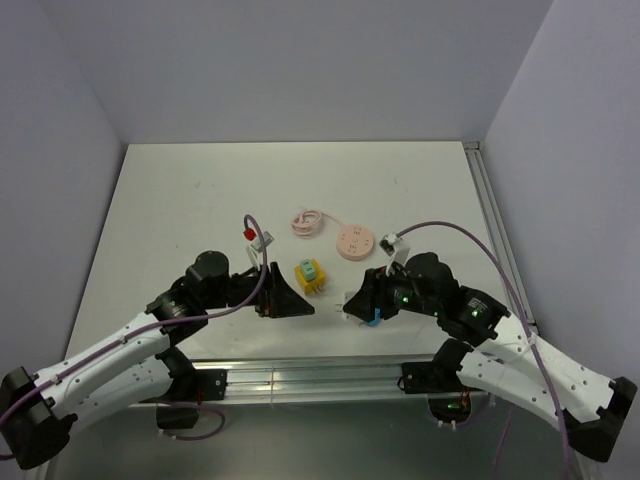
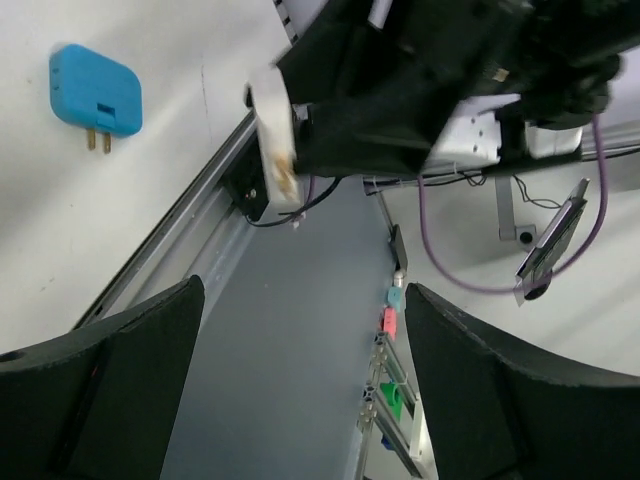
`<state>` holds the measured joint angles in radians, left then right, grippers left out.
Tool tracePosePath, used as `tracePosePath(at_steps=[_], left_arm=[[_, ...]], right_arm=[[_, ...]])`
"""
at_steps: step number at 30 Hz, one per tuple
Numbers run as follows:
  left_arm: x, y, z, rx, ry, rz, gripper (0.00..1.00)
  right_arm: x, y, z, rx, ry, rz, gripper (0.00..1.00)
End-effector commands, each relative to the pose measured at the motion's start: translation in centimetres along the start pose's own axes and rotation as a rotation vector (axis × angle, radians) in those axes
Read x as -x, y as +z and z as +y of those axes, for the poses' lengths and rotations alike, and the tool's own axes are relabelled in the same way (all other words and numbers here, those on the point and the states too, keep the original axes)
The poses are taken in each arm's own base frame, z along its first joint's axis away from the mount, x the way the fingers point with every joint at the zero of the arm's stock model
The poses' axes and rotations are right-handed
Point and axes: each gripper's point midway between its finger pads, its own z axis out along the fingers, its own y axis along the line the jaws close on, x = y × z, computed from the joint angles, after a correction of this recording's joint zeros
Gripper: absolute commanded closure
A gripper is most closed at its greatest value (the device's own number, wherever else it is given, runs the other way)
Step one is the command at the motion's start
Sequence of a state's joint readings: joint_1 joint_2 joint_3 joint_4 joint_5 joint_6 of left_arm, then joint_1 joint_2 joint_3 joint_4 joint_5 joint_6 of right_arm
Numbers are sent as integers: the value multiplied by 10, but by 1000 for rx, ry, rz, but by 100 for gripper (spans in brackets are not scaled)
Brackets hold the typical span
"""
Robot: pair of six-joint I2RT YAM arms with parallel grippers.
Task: Insert the plug
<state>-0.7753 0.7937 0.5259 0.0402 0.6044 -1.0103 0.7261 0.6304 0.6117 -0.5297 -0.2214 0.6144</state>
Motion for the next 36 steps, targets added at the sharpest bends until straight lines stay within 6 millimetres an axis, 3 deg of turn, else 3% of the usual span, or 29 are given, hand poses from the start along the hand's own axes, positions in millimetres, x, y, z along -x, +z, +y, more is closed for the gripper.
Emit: tracePosePath(at_steps=[1,5,10,13,15,16,18,22,25,27,30,36], left_arm=[[14,8,-26,-64,60,-57,13],[-1,16,-25,-65,42,-5,15],[-6,18,-18,-47,8,-6,17],[-10,18,-10,-5,5,3,20],[4,15,1,87,21,-76,20],[2,6,11,159,9,-78,20],[19,-2,14,232,36,-162,20],[32,-26,20,330,18,-266,19],[36,-40,16,322,-3,-332,19],[37,-51,11,297,-15,-378,19],[40,-69,19,334,-40,-457,18],[39,-81,14,327,-40,-474,18]], right_arm=[[15,-12,49,124,-144,-37,91],[-6,-12,73,177,-237,24,91],[-23,-6,84,205,-296,67,93],[-22,-3,79,157,-302,37,93],[-22,2,60,48,-285,40,93],[-21,2,57,23,-271,42,91],[-30,5,53,11,-220,69,86],[-71,25,57,84,-98,188,63],[-95,38,61,69,23,278,56],[-104,45,68,62,41,296,50],[-124,49,77,0,-16,336,41],[-145,67,76,-227,116,360,40]])
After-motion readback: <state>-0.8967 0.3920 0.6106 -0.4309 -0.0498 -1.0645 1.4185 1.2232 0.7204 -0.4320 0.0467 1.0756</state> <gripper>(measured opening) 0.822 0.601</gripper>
